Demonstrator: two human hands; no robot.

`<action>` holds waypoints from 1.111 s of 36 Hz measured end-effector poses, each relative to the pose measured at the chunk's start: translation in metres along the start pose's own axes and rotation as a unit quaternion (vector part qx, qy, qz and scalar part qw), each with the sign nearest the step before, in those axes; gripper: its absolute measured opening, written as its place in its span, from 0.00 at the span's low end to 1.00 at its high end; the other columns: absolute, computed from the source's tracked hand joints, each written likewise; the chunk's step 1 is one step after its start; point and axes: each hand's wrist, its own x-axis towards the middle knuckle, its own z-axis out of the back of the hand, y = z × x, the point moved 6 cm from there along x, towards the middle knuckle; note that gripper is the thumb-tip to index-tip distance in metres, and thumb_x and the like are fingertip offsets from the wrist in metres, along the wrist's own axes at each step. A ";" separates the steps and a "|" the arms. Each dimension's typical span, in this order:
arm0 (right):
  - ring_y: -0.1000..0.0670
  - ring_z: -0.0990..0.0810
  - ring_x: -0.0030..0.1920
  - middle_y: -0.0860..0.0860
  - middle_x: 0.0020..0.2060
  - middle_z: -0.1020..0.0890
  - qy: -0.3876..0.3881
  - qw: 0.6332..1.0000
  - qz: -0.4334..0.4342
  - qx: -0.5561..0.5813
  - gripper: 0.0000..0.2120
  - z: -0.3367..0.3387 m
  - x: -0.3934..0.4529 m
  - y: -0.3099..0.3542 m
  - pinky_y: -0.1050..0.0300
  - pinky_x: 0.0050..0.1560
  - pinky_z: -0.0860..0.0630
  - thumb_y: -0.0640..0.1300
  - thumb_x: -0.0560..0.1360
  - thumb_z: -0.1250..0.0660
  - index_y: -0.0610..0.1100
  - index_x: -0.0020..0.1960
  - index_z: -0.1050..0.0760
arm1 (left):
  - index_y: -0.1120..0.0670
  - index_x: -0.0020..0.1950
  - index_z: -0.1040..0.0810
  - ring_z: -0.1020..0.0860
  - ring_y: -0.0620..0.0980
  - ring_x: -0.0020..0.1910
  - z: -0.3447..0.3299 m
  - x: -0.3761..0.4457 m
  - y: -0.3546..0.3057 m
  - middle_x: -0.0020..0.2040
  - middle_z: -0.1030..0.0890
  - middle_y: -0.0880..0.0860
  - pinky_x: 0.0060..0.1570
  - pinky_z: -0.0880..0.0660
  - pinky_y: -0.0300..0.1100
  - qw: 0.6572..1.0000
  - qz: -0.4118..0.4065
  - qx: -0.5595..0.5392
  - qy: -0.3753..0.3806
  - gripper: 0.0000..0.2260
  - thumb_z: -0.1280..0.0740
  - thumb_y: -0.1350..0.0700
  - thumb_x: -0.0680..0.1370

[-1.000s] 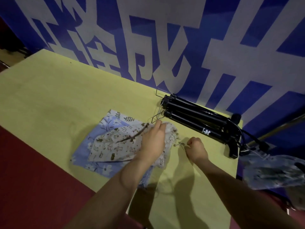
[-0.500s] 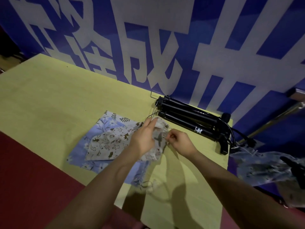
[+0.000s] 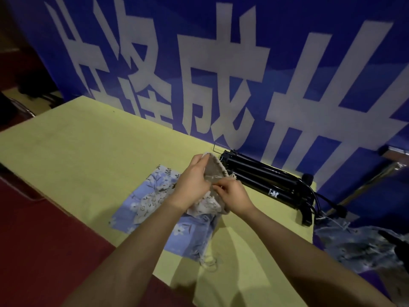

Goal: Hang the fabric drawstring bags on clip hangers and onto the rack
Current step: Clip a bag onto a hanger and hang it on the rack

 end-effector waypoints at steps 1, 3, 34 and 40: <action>0.46 0.21 0.51 0.46 0.47 0.16 -0.002 1.000 -0.006 0.004 0.09 0.002 0.000 -0.003 0.51 0.54 0.27 0.40 0.76 0.35 0.42 0.52 0.18 | 0.53 0.76 0.43 0.29 0.51 0.63 -0.001 0.001 0.001 0.72 0.39 0.48 0.51 0.25 0.45 1.000 0.005 0.004 0.003 0.33 0.34 0.64 0.74; 0.47 0.21 0.52 0.47 0.50 0.17 -0.021 0.999 -0.034 0.016 0.10 0.008 -0.001 -0.010 0.50 0.55 0.26 0.39 0.77 0.36 0.43 0.54 0.19 | 0.53 0.77 0.44 0.29 0.51 0.62 -0.006 0.002 0.002 0.73 0.40 0.48 0.52 0.25 0.47 1.000 0.010 0.006 0.011 0.33 0.35 0.64 0.75; 0.41 0.34 0.65 0.41 0.65 0.33 0.114 0.899 -0.160 -0.391 0.23 0.037 0.083 -0.173 0.50 0.67 0.36 0.39 0.76 0.37 0.40 0.69 0.39 | 0.55 0.75 0.42 0.25 0.54 0.56 -0.074 0.109 0.008 0.73 0.40 0.49 0.53 0.26 0.47 0.989 0.073 0.094 0.083 0.27 0.40 0.62 0.77; 0.41 0.28 0.62 0.42 0.61 0.27 0.125 0.901 -0.159 -0.383 0.24 0.042 0.090 -0.172 0.51 0.62 0.32 0.45 0.75 0.33 0.40 0.66 0.38 | 0.55 0.76 0.43 0.28 0.54 0.61 -0.078 0.105 0.008 0.73 0.41 0.49 0.53 0.27 0.48 0.987 0.074 0.105 0.092 0.26 0.41 0.61 0.78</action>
